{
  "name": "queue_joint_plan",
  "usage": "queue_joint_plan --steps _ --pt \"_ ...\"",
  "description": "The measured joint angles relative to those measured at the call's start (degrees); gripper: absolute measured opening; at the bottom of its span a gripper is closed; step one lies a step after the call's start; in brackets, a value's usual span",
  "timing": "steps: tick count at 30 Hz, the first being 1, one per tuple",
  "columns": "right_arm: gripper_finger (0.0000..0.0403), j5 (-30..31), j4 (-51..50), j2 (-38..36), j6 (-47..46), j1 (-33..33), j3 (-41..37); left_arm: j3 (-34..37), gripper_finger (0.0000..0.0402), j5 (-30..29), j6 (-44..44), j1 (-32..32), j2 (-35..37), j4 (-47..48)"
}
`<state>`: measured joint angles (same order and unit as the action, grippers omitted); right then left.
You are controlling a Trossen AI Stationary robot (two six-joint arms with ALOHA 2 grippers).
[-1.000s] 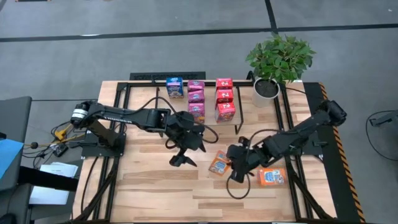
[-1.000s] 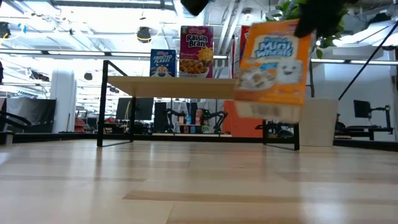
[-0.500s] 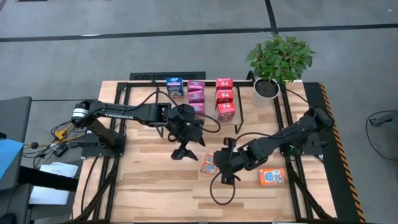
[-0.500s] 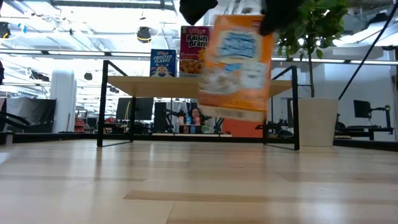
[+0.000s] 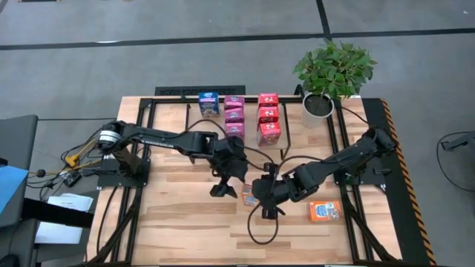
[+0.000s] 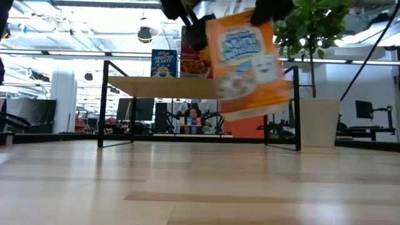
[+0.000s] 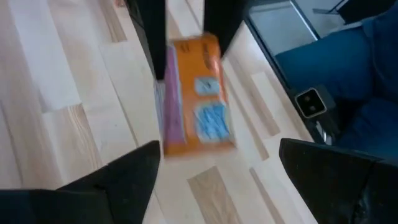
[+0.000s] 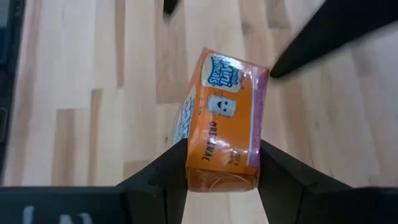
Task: Stack cereal on shelf
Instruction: Put the top orange cereal box on the shelf
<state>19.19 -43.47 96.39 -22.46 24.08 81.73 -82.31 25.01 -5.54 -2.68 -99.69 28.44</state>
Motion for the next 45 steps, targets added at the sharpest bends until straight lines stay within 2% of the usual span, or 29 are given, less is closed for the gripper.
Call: queue_joint_plan --steps 6,30,38,41,45 --pt "0.0177 0.6 0.9 0.4 0.1 -0.1 0.1 0.0 0.0320 -2.7 -1.6 0.0 -0.1 0.4" --pt "0.0186 0.6 2.4 0.5 0.2 -0.2 0.1 0.0 0.0320 -5.8 -2.9 -0.2 -0.8 -1.0" --pt "0.0175 0.6 2.4 0.5 0.0 -0.2 0.0 0.0 0.0320 -8.1 -5.0 -1.7 -0.8 -0.9" --pt "0.0178 0.6 2.6 0.4 0.0 -0.2 0.0 0.0 0.0308 -8.6 -5.4 -2.1 -0.8 -0.9" --pt "0.0186 0.6 2.8 0.4 0.0 -0.2 0.0 0.0 0.0266 -10.8 -5.8 -2.5 -0.8 -1.1"
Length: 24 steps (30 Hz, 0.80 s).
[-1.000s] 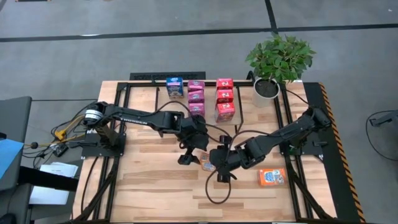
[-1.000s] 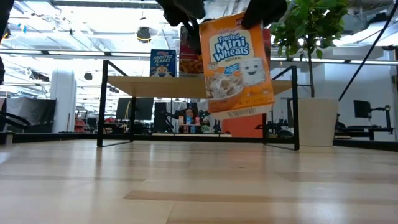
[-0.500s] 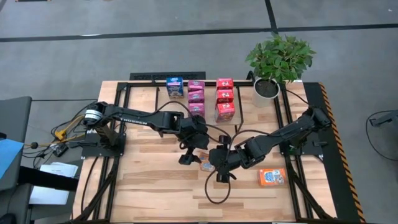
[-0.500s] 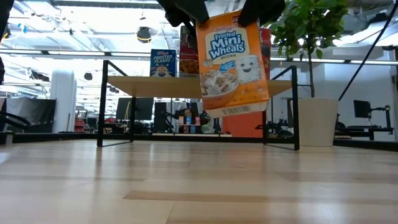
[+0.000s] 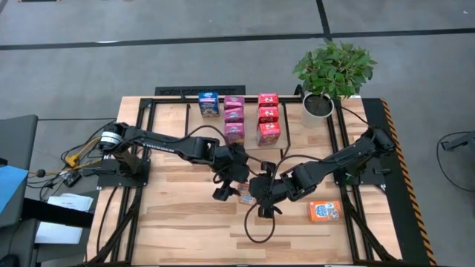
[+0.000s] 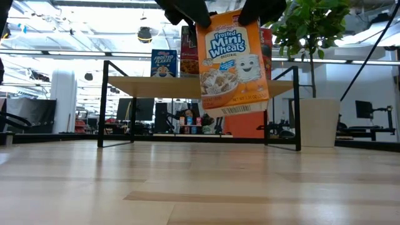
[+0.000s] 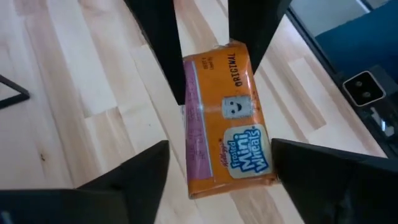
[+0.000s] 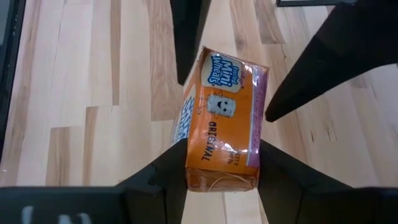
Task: Stack cereal on shelf
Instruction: Put the top orange cereal box on the shelf
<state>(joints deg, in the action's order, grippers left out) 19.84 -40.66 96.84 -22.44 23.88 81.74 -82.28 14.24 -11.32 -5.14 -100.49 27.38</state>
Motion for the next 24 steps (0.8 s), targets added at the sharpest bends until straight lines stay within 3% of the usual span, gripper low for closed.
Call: queue_joint_plan --steps 11,24 --pt "0.0176 0.0 -0.2 0.0 -0.2 0.0 -0.1 0.0 0.0175 -0.5 0.9 0.1 0.0 0.3" --pt "0.0239 -0.4 0.0 0.0 0.0 0.0 -0.1 0.0 0.0158 -0.7 1.5 0.1 0.0 0.3"
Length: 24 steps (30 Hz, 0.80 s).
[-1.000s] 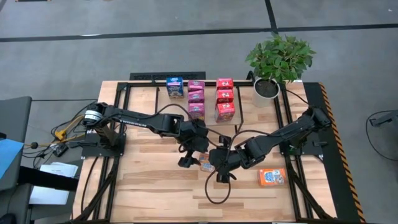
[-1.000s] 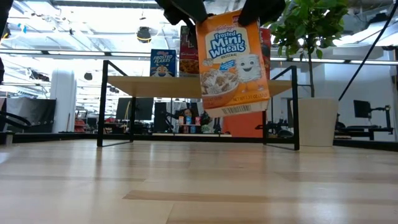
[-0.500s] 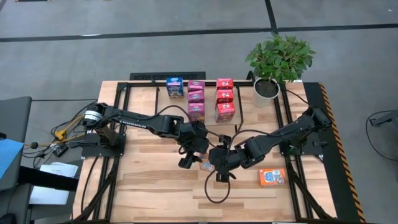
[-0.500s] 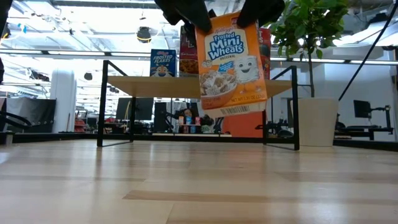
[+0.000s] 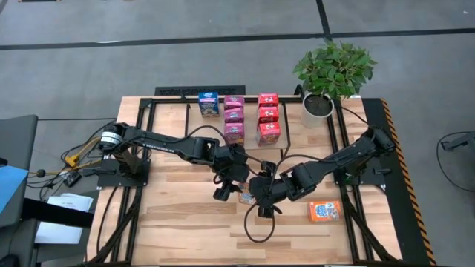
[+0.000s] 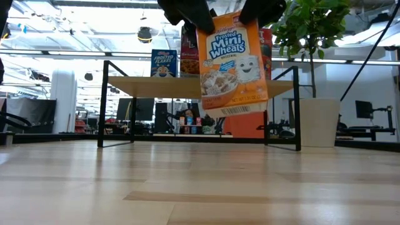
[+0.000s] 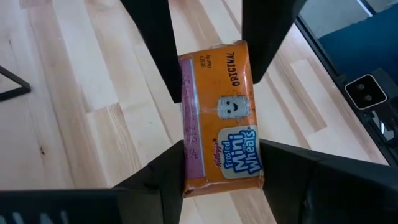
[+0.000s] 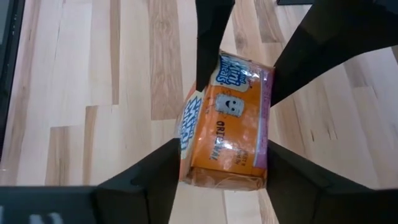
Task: Stack cereal on shelf
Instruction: Put the top orange cereal box on the shelf
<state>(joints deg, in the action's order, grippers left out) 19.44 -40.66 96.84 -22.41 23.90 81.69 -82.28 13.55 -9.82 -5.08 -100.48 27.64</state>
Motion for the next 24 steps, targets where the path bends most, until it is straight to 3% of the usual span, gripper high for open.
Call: queue_joint_plan --steps 13,17,21,24 --pt "0.0246 0.2 -6.4 -2.4 -3.9 1.1 0.2 0.0 0.0158 -2.3 2.5 0.1 0.1 3.9" --pt "0.0246 0.5 -9.6 -3.1 -6.2 2.5 0.1 -1.1 0.0158 -2.1 5.6 0.0 0.4 8.8" --pt "0.0246 3.7 -15.5 -4.0 -10.0 5.2 0.1 -2.9 0.0158 1.3 9.1 -1.0 3.7 13.3" --pt "0.0246 5.9 -18.6 -3.9 -13.5 7.3 0.1 -4.1 0.0158 -0.3 9.6 -2.8 8.3 18.9"
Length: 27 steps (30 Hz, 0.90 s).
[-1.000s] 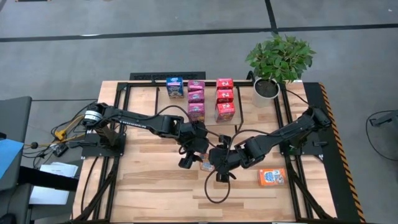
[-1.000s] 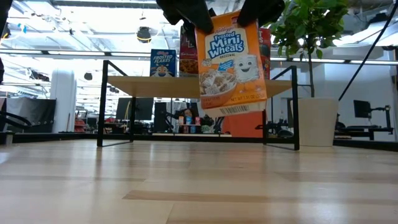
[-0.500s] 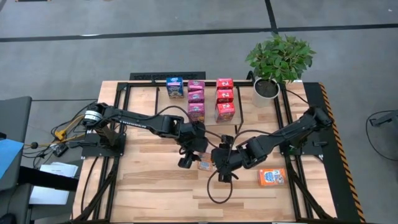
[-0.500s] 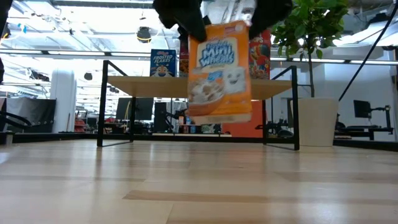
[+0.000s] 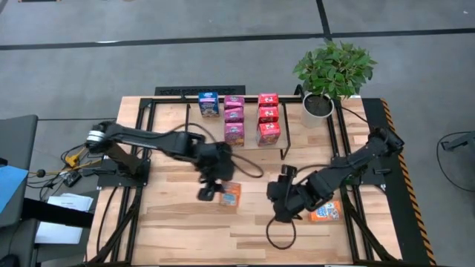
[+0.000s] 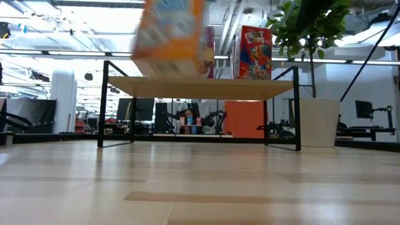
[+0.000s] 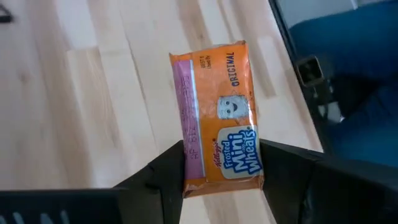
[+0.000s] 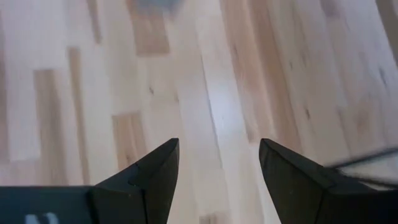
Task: Stack cereal on shelf
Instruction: Put the top orange cereal box on the shelf
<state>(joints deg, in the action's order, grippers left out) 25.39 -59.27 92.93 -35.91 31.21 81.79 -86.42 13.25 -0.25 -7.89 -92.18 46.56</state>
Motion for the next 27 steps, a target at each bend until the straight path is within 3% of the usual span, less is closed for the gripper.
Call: queue_joint_plan --steps 8,13,15,19,27 --pt "0.0246 2.0 -1.6 0.0 -4.7 2.9 0.0 0.4 0.0158 -26.1 -1.9 -3.3 17.9 10.8" --pt "0.0246 2.1 -1.4 0.0 -4.8 2.2 0.0 0.4 0.0158 -36.6 -3.3 0.9 26.3 14.4" --pt "0.0246 2.1 -1.2 0.0 -4.8 1.9 0.0 0.4 0.0158 -36.9 -4.8 4.0 28.3 14.7" --pt "0.0246 1.9 -0.6 0.0 -4.3 1.2 0.0 0.4 0.0158 -31.4 -10.4 11.4 29.5 14.1" --pt "0.0246 1.7 -0.1 0.0 -4.2 0.8 -0.1 0.3 0.0158 -22.5 -22.4 24.6 23.3 14.2"
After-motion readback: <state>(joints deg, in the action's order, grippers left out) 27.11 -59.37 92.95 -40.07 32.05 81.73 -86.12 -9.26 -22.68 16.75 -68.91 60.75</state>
